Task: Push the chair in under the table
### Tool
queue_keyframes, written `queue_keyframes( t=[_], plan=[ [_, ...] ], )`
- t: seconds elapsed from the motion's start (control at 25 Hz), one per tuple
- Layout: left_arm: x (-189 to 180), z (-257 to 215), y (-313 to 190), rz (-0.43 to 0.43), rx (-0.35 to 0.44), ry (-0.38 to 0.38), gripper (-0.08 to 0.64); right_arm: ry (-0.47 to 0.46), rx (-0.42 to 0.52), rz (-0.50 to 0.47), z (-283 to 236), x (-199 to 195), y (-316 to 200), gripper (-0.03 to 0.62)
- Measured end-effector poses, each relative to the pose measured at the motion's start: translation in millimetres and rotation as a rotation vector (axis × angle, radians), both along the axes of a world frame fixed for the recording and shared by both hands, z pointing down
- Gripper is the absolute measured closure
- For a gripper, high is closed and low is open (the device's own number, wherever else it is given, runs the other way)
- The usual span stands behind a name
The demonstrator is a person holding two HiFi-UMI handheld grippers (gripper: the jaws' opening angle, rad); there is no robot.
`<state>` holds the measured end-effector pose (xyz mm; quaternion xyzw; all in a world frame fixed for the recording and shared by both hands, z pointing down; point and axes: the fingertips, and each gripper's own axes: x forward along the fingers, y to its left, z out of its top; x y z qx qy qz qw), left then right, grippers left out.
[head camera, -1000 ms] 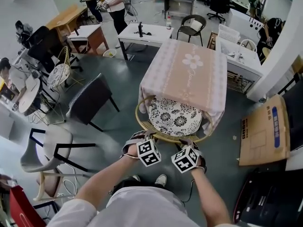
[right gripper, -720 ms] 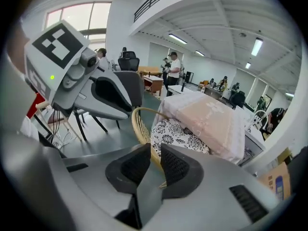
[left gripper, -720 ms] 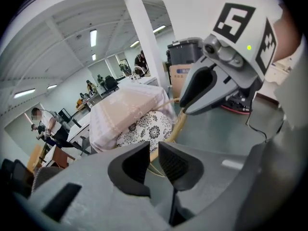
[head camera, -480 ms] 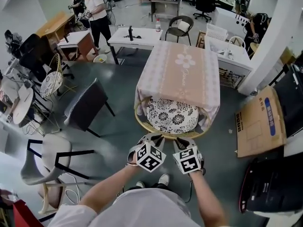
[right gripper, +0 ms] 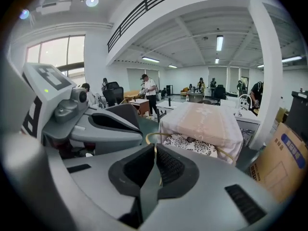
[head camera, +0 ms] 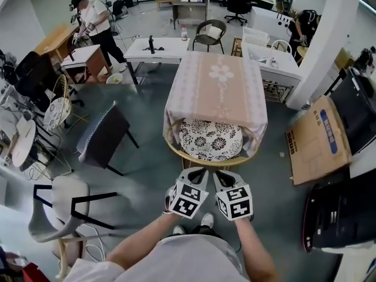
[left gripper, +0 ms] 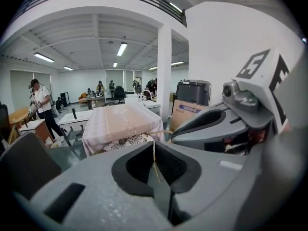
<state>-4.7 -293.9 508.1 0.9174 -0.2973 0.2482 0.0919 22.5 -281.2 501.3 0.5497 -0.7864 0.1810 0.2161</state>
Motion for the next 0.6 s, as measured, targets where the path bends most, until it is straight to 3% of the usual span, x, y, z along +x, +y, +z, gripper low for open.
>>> queue_keyframes(
  t=[0.24, 0.6],
  plan=[
    [-0.8, -13.5, 19.8, 0.003, -0.019, 0.068, 0.552, -0.094, 0.048, 0.073, -17.5, -9.0, 20.9, 0.589],
    [-0.2, -16.6, 37.3, 0.01, -0.044, 0.108, 0.553, -0.112, 0.071, 0.121, -22.8, -4.3, 37.5, 0.589]
  ],
)
